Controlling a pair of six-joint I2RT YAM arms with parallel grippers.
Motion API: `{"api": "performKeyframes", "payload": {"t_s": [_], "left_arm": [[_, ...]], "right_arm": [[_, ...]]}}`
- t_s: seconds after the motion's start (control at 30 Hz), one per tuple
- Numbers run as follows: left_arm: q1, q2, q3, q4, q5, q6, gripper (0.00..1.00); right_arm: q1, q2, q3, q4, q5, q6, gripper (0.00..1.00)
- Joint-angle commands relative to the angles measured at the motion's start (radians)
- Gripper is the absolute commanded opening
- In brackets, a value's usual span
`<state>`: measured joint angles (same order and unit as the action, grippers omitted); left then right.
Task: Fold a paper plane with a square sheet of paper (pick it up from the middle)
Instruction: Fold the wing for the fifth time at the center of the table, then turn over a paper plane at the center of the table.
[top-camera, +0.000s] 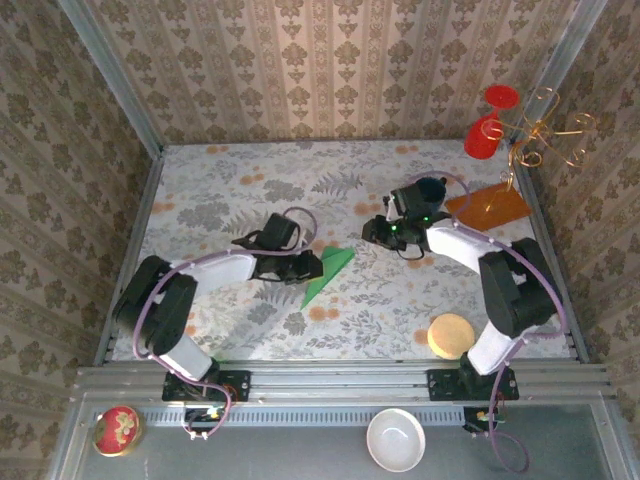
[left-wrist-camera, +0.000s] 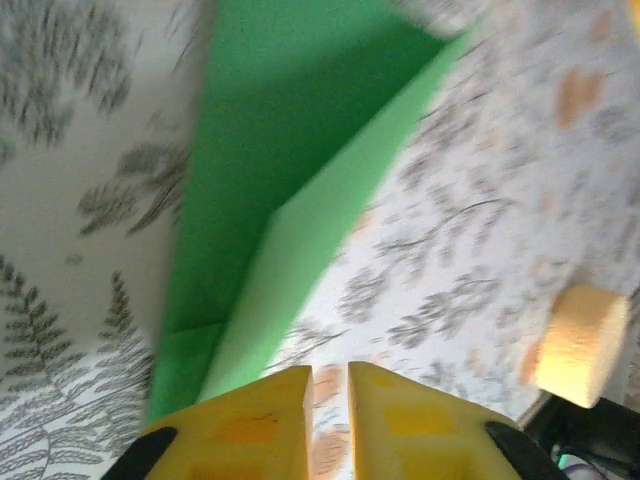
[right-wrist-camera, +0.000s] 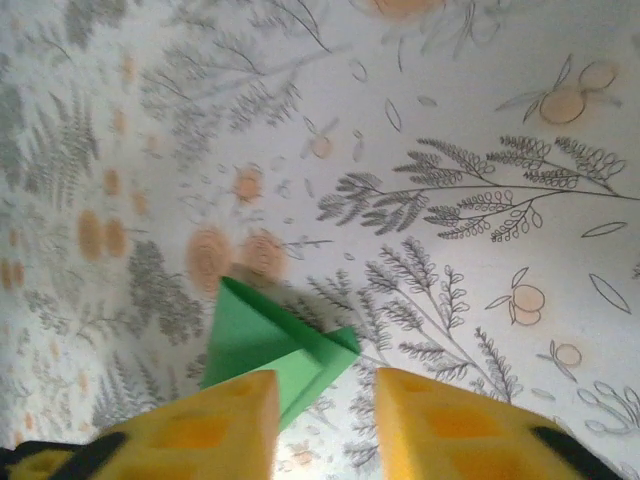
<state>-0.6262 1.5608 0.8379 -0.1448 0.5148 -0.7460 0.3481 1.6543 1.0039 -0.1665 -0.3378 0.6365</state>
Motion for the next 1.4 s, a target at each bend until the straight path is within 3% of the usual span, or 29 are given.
{"api": "performKeyframes", "payload": {"t_s": [0.0, 0.13, 0.33, 0.57, 0.77, 1.0, 1.23, 1.37], "left_arm": [[0.048, -0.078, 0.004, 0.029, -0.027, -0.012, 0.28], [0.127, -0.145, -0.062, 0.042, -0.081, 0.008, 0.45], [0.255, -0.227, -0.159, 0.008, -0.166, 0.08, 0.65], [0.317, -0.352, -0.244, -0.011, -0.237, 0.17, 0.89], [0.359, -0.412, -0.285, -0.036, -0.223, 0.212, 0.95], [0.389, -0.436, -0.301, -0.084, -0.208, 0.265, 1.0], [0.391, -0.433, -0.309, -0.084, -0.205, 0.266, 1.0], [0.391, -0.428, -0.309, -0.081, -0.206, 0.266, 1.0]], "right_arm": [[0.028, -0.054, -0.016, -0.097, 0.066, 0.018, 0.44], [0.086, -0.086, 0.001, -0.179, 0.092, 0.075, 0.51], [0.242, -0.053, 0.079, -0.329, 0.229, 0.211, 0.54], [0.393, 0.045, 0.21, -0.469, 0.384, 0.381, 0.63], [0.456, 0.17, 0.361, -0.576, 0.464, 0.44, 0.71], [0.474, 0.283, 0.469, -0.599, 0.465, 0.452, 0.72], [0.477, 0.35, 0.518, -0.626, 0.466, 0.47, 0.69], [0.477, 0.357, 0.513, -0.637, 0.466, 0.488, 0.63]]}}
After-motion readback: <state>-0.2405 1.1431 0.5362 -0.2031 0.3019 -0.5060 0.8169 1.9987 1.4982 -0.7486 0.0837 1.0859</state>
